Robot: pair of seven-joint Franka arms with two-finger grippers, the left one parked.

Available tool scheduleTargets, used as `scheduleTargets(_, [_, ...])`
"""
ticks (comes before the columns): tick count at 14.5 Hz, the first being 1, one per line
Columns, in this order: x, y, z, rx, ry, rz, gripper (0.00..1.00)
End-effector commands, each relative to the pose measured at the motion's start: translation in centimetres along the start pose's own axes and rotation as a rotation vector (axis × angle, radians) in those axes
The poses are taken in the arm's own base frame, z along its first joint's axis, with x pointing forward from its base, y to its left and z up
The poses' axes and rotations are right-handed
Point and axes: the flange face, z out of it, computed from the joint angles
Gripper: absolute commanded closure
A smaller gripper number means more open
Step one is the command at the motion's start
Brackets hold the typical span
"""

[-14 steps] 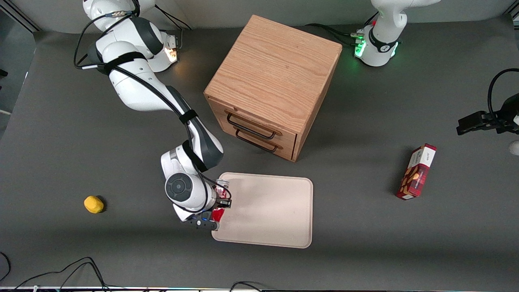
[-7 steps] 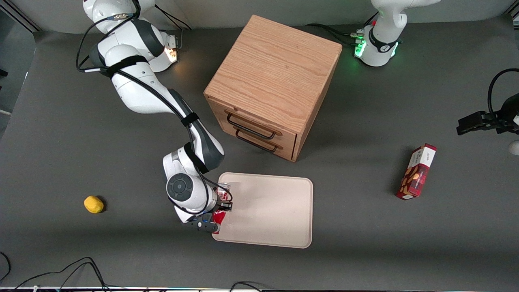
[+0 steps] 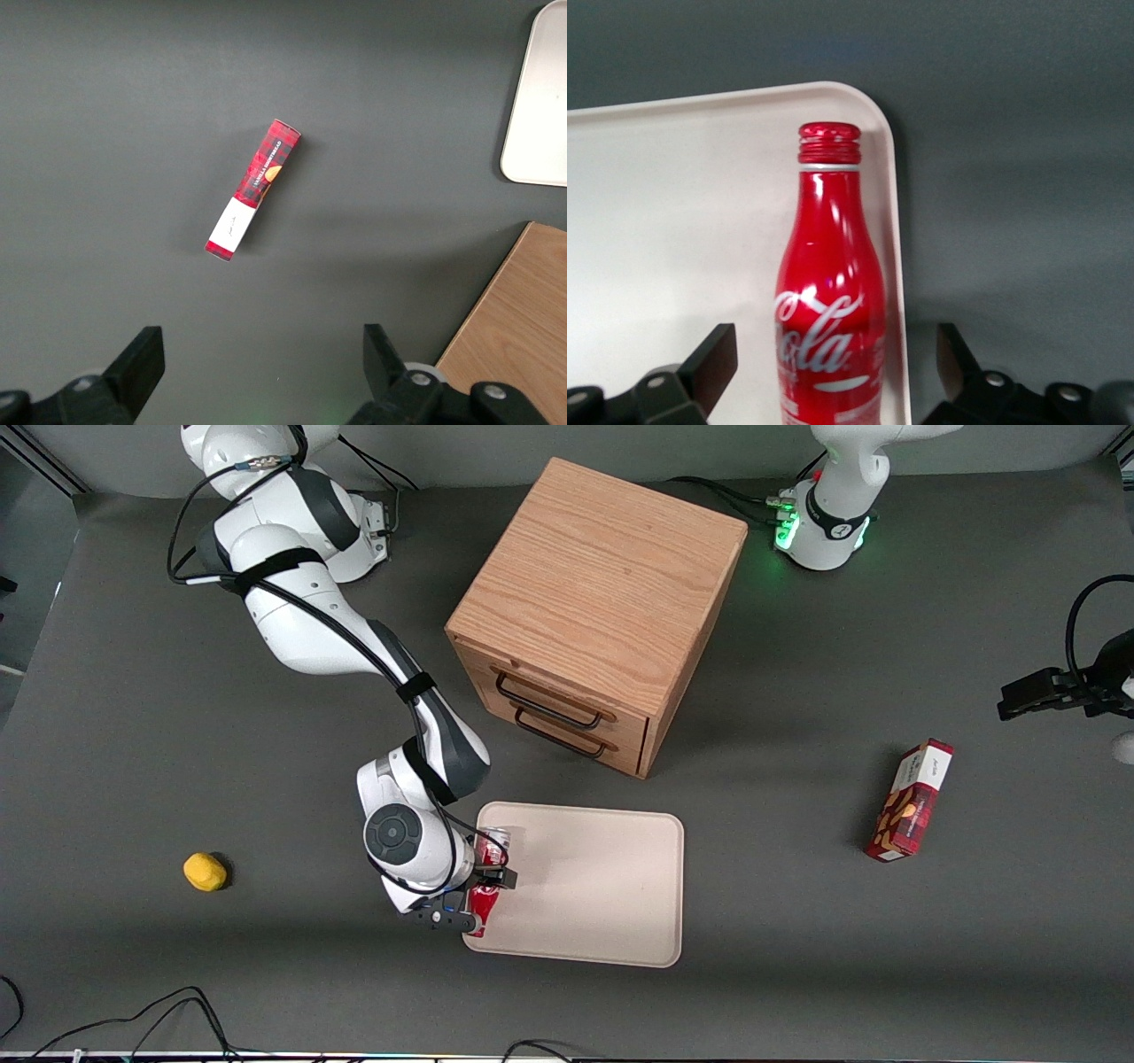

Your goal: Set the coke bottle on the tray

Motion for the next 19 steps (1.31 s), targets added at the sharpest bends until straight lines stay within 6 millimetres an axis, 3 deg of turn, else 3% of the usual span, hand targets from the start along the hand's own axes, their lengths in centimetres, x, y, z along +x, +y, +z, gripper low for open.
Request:
scheduleTargets(1, [0.4, -0.3, -0.3, -0.002, 0.024, -0.016, 0.0])
scheduleTargets(14, [0.4, -0.2, -0.7, -0.002, 0.015, -0.009, 0.0])
scheduleTargets(19, [0.7, 0.6, -1.8, -0.018, -0.016, 0.002, 0.0])
